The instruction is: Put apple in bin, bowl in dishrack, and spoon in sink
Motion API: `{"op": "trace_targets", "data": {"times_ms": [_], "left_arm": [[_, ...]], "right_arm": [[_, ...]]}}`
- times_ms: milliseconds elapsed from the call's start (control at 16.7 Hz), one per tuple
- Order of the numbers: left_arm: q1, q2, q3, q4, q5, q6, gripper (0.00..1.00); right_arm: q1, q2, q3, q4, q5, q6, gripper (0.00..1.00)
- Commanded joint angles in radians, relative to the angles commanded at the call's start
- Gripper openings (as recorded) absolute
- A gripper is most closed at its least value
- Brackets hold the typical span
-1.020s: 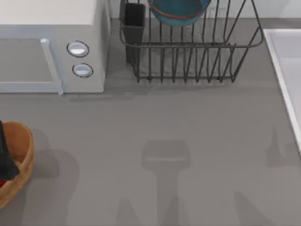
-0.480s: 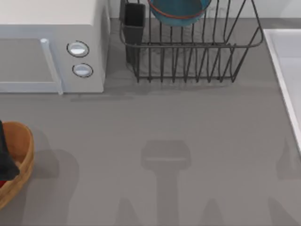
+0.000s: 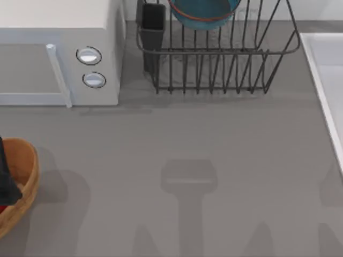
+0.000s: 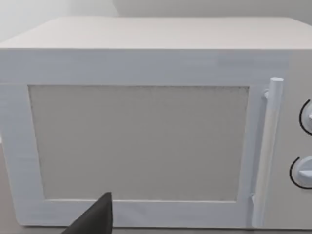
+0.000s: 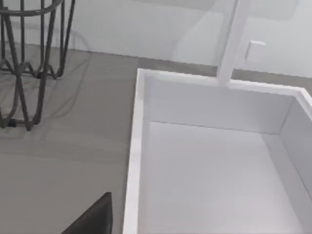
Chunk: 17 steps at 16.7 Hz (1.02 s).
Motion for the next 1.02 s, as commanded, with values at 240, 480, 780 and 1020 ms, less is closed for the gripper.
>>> {"op": "trace_targets", "data": {"times_ms": [240, 480, 780, 1020], "left_arm": [[0.0, 0.0, 0.0, 0.0, 0.0, 0.0, 1.0], [0.0, 0.0, 0.0, 0.0, 0.0, 0.0, 1.0], [0.0, 0.0, 0.0, 0.0, 0.0, 0.0, 1.0], [0.0, 0.0, 0.0, 0.0, 0.0, 0.0, 1.0]], "right_arm": [[-0.07, 0.272, 0.163, -0.222, 0.007, -0.219, 1.0], [-0.145, 0.564, 0.344, -0.468, 0.012, -0.463, 1.0], [-0.226, 0.886, 0.544, -0.738, 0.016, -0.732, 1.0], [-0.268, 1.054, 0.647, -0.878, 0.018, -0.872, 1.0]]}}
